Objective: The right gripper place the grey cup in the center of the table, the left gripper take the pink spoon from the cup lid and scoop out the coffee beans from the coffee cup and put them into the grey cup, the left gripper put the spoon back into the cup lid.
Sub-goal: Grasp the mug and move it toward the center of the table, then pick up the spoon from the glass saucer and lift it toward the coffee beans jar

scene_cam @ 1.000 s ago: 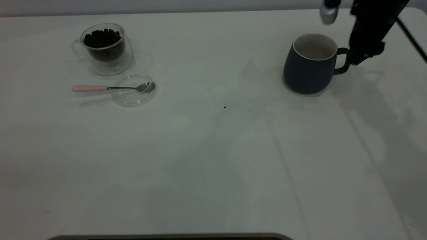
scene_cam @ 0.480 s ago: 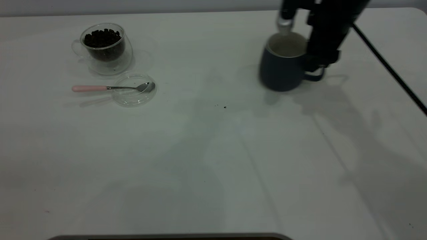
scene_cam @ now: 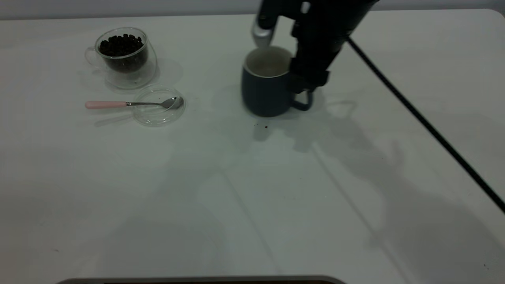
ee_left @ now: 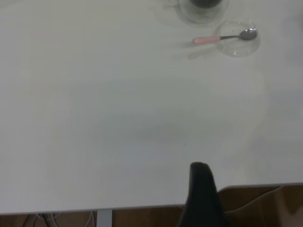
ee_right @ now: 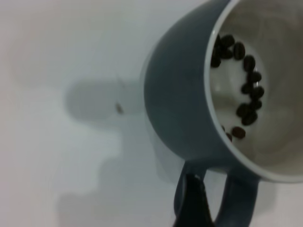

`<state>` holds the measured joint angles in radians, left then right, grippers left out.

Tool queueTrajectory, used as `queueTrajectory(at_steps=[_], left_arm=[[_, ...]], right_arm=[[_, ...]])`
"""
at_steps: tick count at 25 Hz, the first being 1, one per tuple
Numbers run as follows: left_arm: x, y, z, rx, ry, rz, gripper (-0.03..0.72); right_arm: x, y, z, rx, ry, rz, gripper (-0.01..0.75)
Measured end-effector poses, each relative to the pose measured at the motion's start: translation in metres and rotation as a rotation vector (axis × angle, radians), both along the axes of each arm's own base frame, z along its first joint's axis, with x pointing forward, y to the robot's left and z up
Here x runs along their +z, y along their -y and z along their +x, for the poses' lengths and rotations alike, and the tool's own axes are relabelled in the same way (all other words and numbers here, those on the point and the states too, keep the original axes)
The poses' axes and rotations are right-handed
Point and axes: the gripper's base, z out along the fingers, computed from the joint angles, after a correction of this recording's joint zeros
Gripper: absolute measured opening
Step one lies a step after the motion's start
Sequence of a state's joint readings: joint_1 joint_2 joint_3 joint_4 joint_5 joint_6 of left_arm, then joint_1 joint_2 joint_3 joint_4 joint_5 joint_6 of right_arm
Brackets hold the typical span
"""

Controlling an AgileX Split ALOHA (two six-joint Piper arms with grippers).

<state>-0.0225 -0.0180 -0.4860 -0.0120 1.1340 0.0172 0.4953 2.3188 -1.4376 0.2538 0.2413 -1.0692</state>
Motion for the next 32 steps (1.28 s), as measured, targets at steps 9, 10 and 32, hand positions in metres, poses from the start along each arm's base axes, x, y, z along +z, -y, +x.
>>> queueTrajectory(at_steps=[9,10,32], left_arm=[[0.000,0.000,0.000,0.000,0.000,0.000,0.588],[0.000,0.000,0.000,0.000,0.000,0.000,0.588],[0.000,0.000,0.000,0.000,0.000,0.000,0.588]], right_arm=[[0.083,-0.005,-0.010,-0.146,-0.042,0.171,0.609],[0.100,-0.001,-0.014,-0.172,-0.063,0.189,0.607],[0.294,0.118,-0.204,-0.589,-0.247,0.140,0.594]])
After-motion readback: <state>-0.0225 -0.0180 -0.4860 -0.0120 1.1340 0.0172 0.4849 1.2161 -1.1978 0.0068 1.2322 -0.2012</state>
